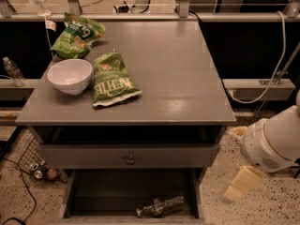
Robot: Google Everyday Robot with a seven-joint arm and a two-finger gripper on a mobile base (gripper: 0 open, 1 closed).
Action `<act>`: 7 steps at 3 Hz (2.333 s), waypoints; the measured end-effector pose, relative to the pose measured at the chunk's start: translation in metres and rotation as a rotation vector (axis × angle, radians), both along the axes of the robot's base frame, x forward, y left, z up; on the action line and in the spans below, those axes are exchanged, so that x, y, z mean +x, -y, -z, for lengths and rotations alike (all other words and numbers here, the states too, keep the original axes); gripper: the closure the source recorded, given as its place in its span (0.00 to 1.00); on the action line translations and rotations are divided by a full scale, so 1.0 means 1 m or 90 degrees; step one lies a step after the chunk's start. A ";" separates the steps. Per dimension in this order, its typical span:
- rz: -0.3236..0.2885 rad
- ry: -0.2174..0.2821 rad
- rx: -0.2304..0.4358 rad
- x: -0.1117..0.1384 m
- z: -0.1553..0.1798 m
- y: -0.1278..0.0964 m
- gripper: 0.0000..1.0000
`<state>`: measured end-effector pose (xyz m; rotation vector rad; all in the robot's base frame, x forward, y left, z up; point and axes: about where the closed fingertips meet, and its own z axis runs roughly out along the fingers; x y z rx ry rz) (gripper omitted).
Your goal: Pick water bottle from middle drawer and place on counter
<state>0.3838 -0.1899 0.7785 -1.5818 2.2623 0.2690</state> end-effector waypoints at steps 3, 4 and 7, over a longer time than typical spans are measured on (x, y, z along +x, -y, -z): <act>-0.042 -0.037 0.018 -0.004 0.066 -0.045 0.00; -0.082 -0.039 0.016 0.004 0.096 -0.045 0.00; -0.225 -0.040 0.016 0.023 0.176 -0.044 0.00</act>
Offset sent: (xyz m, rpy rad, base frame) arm 0.0008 0.0800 -0.1188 0.0195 0.1051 0.1094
